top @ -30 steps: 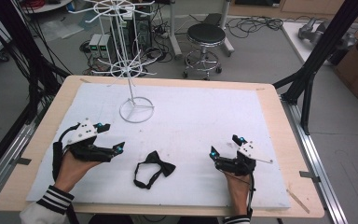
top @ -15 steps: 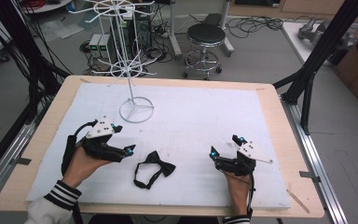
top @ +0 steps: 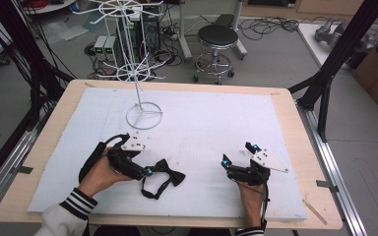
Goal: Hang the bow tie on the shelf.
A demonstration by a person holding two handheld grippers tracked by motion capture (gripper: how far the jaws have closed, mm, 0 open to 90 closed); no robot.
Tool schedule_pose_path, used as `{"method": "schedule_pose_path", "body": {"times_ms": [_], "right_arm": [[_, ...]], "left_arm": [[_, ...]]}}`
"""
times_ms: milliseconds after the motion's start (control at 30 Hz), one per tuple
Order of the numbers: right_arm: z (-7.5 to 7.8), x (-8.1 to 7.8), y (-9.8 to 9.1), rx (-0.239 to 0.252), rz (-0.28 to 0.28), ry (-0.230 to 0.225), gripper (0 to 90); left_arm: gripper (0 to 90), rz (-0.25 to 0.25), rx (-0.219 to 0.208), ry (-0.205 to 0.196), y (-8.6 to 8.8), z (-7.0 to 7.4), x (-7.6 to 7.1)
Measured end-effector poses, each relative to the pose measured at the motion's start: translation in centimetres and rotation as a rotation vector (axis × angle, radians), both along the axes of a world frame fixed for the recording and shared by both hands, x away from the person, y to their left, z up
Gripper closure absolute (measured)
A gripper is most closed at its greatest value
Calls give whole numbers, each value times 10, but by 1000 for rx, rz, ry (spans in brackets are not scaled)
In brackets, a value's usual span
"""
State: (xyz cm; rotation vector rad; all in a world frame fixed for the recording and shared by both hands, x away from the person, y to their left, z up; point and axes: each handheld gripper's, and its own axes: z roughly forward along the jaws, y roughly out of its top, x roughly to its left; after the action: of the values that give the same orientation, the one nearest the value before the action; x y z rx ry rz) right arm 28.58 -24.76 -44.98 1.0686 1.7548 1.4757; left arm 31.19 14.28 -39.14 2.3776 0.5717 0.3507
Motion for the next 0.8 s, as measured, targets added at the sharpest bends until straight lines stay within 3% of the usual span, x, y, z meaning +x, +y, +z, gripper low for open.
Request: {"method": "schedule_pose_path", "body": {"times_ms": [300,633,800], "right_arm": [[0,0,0,-3,2,-3,30],[0,0,0,3,-1,-1,30],[0,0,0,3,0,-7,30]], "left_arm": [[236,-35,101,55,-20,-7,3],[287,-46,133,96,-31,-13,3],[325,-63,129,118,-32,-14,4]]}}
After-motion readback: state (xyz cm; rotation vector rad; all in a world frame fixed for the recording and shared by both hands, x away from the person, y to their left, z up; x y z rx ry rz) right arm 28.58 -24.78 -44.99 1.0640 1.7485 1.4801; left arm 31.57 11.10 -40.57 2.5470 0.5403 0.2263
